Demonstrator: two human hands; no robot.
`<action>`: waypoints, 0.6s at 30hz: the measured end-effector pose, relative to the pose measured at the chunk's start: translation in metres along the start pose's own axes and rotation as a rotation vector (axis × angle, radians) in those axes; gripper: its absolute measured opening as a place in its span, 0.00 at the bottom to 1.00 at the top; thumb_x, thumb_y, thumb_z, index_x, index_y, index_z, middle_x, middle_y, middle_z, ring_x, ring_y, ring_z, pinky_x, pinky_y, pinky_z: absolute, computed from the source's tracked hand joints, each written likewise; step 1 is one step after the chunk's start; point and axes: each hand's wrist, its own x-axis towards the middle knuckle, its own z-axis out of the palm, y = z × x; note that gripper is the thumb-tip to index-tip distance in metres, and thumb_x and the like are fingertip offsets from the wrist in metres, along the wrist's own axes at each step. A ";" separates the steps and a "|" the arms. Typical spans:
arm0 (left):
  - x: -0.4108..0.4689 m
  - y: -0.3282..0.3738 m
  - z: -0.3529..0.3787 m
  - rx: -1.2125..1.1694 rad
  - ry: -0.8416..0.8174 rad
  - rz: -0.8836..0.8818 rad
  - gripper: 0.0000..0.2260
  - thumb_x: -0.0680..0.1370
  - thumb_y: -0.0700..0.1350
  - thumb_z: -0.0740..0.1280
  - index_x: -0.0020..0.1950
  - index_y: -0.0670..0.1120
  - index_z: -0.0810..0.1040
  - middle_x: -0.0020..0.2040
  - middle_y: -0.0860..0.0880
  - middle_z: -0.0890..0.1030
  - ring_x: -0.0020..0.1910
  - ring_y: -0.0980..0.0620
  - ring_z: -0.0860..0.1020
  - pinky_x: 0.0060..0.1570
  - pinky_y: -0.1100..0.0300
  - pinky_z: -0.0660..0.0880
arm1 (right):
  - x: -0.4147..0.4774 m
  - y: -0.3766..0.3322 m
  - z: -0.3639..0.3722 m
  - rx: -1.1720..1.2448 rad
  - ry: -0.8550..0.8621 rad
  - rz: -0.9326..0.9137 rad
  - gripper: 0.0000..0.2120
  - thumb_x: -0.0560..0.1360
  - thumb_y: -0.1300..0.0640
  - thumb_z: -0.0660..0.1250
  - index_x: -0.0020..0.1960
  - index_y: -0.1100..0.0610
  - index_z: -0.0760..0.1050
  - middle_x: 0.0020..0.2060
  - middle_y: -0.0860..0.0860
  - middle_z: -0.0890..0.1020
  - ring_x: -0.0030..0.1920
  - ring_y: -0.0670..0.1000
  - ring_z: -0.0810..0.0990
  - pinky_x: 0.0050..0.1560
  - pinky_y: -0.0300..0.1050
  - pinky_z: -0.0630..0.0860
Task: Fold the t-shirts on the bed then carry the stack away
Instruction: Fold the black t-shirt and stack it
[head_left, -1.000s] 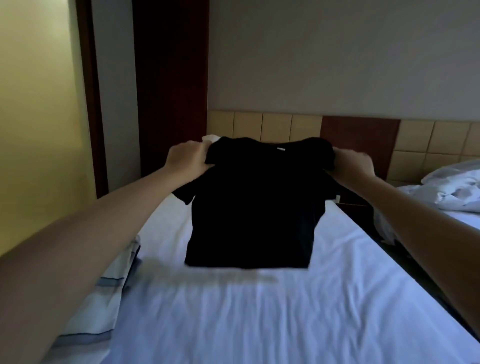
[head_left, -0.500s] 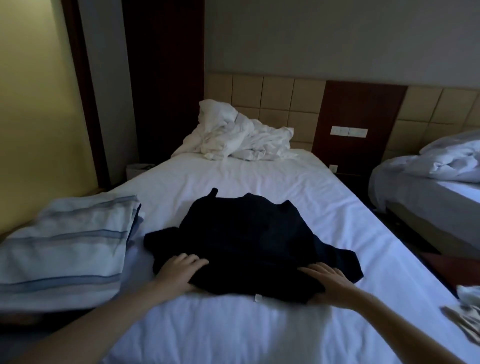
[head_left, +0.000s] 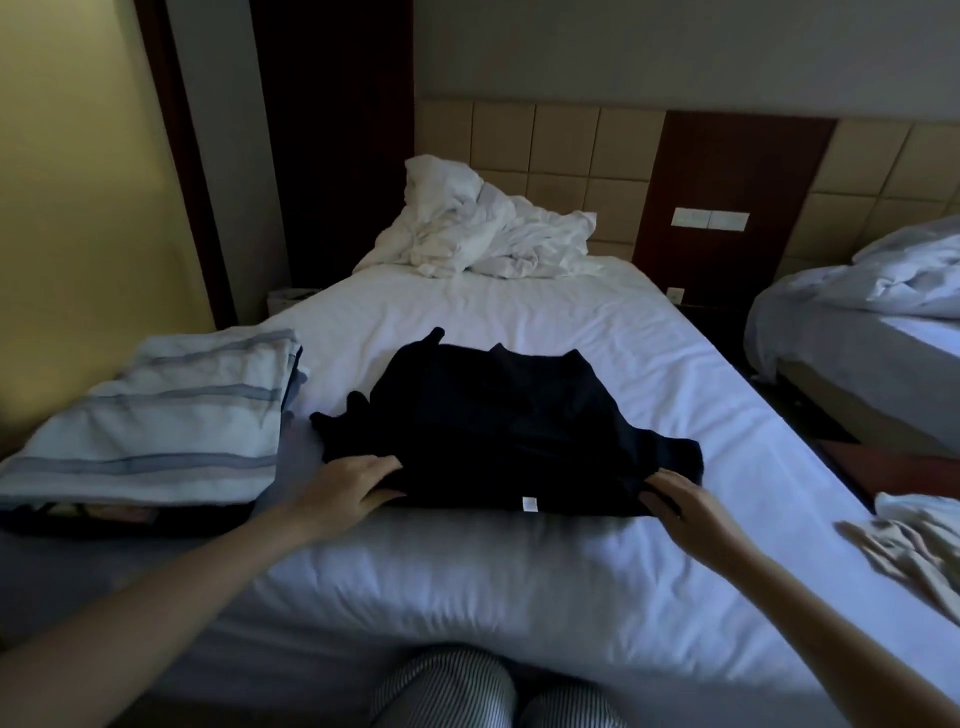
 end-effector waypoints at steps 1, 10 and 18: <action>-0.004 0.007 -0.004 -0.003 -0.079 -0.027 0.26 0.75 0.70 0.51 0.55 0.52 0.75 0.45 0.50 0.82 0.45 0.54 0.80 0.42 0.56 0.77 | -0.008 -0.005 -0.008 0.030 -0.084 0.017 0.19 0.73 0.47 0.58 0.40 0.63 0.76 0.30 0.46 0.75 0.38 0.49 0.73 0.34 0.37 0.64; -0.042 0.061 -0.014 0.074 -0.657 -0.111 0.24 0.69 0.67 0.65 0.51 0.49 0.80 0.43 0.59 0.79 0.45 0.61 0.77 0.48 0.59 0.73 | -0.084 -0.027 -0.020 -0.011 -0.235 0.122 0.08 0.76 0.63 0.65 0.54 0.60 0.79 0.39 0.51 0.80 0.40 0.47 0.78 0.41 0.41 0.69; -0.082 0.092 -0.040 0.547 -0.534 -0.056 0.09 0.78 0.49 0.63 0.57 0.51 0.73 0.50 0.52 0.80 0.49 0.52 0.78 0.40 0.56 0.72 | -0.124 -0.047 -0.030 -0.090 -0.293 -0.077 0.17 0.73 0.52 0.60 0.55 0.59 0.81 0.44 0.48 0.79 0.48 0.45 0.75 0.42 0.34 0.67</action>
